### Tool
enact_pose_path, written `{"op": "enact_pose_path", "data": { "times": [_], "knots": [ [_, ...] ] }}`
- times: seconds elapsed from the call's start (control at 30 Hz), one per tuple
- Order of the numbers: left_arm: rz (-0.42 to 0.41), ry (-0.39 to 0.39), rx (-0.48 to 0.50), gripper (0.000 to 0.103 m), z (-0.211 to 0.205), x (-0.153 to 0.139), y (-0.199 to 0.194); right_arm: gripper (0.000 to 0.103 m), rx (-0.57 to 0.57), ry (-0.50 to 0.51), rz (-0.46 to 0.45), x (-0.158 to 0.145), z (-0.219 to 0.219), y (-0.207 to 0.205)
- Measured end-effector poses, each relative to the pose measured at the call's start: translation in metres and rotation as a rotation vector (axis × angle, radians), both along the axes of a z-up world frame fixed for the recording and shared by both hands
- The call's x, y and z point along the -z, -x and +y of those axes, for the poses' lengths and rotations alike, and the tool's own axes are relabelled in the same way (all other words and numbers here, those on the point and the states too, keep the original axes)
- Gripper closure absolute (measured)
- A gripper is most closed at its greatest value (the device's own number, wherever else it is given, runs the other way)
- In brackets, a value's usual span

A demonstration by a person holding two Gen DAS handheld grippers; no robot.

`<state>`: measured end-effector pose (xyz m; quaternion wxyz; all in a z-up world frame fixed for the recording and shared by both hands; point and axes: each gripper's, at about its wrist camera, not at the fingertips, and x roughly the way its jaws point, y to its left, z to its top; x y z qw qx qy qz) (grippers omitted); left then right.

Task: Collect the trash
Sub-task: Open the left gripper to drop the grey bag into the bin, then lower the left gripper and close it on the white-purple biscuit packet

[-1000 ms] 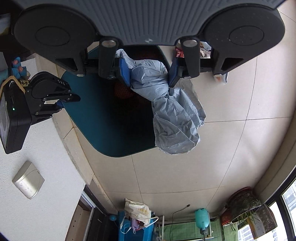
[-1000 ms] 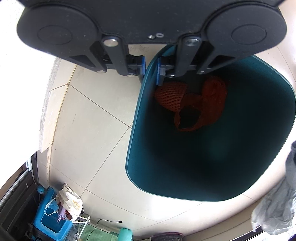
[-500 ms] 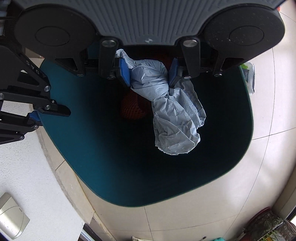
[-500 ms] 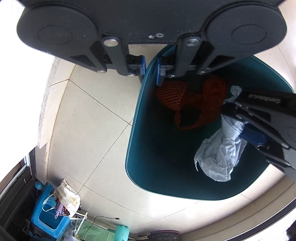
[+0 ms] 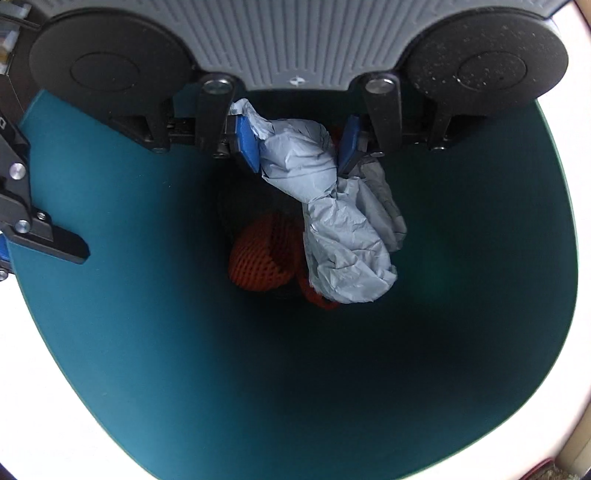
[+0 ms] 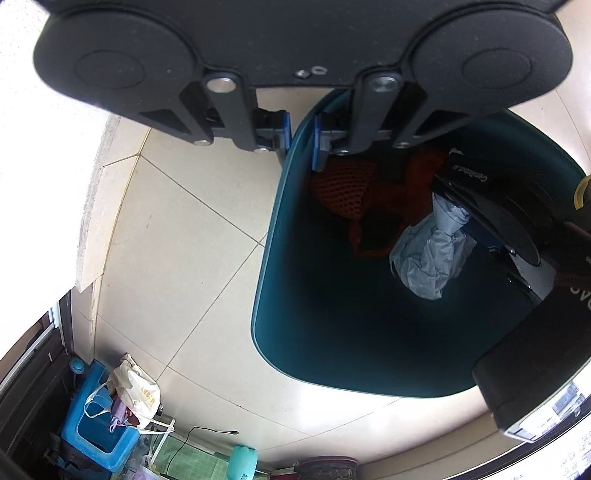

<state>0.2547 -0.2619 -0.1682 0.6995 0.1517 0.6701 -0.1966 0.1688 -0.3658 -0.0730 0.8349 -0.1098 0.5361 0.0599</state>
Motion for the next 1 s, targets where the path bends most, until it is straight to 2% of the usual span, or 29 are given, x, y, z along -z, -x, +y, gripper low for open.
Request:
{"op": "enact_pose_path", "data": {
  "times": [0.17, 0.43, 0.63, 1.0],
  "knots": [
    [-0.004, 0.039, -0.01, 0.035, 0.003, -0.003, -0.003, 0.093, 0.003, 0.005, 0.0, 0.001, 0.0, -0.001],
    [-0.062, 0.085, -0.017, 0.034, 0.012, -0.019, 0.007, 0.093, 0.002, 0.013, 0.003, 0.001, 0.002, -0.002],
    [-0.133, 0.173, -0.031, 0.034, 0.028, -0.057, 0.017, 0.093, 0.004, 0.026, 0.006, 0.002, 0.004, -0.003],
    [-0.27, 0.252, -0.023, 0.034, 0.061, -0.119, 0.051, 0.093, 0.011, 0.05, 0.013, 0.002, 0.006, -0.003]
  ]
}}
